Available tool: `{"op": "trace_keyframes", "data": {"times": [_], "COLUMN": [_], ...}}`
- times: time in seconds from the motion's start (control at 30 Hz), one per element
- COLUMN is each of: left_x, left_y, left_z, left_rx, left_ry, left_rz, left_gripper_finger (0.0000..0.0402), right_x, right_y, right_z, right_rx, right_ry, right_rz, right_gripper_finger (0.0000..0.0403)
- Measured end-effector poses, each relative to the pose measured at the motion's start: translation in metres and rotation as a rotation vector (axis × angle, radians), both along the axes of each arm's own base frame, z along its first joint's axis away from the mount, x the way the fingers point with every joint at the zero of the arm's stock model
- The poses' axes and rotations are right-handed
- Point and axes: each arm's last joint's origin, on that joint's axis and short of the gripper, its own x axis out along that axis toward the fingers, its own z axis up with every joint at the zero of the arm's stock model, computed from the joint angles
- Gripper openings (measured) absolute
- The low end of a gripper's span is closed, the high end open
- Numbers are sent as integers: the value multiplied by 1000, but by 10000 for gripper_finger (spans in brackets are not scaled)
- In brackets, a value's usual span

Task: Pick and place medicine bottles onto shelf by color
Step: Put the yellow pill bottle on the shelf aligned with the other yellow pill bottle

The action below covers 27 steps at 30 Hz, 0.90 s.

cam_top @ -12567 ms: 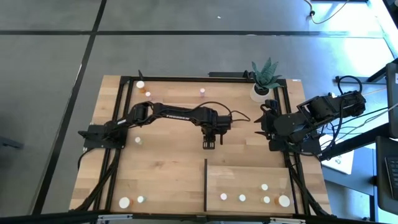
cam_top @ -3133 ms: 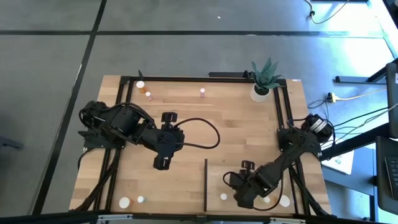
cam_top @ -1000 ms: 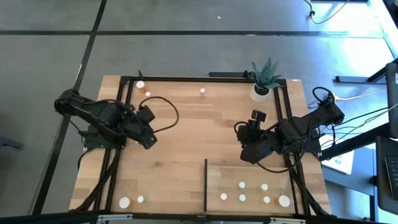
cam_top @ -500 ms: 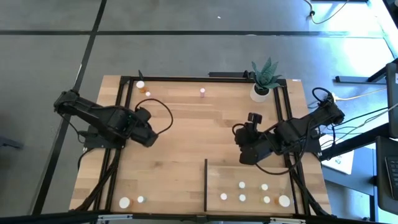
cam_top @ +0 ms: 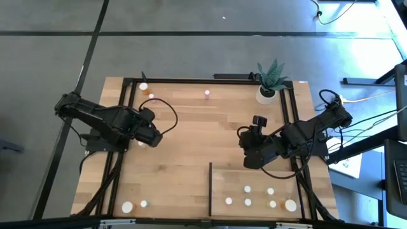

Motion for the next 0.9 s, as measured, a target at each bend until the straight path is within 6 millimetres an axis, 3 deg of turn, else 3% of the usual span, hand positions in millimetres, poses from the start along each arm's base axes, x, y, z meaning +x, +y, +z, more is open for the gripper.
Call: {"op": "trace_keyframes", "data": {"times": [0.3,0.6,0.9], "left_x": [1,-3,0], "left_y": [-1,-4,-8], "left_z": [-3,-47,-85], "left_rx": [-47,-203,-317], "left_ry": [-43,107,103], "left_rz": [141,243,244], "left_gripper_finger": [158,158,158], "right_x": [0,0,2], "right_y": [0,0,1], "right_z": [0,0,1], "right_rx": [-1,1,9], "right_ry": [0,-3,-18], "right_rz": [0,0,-1], "right_gripper_finger": [197,197,197]}}
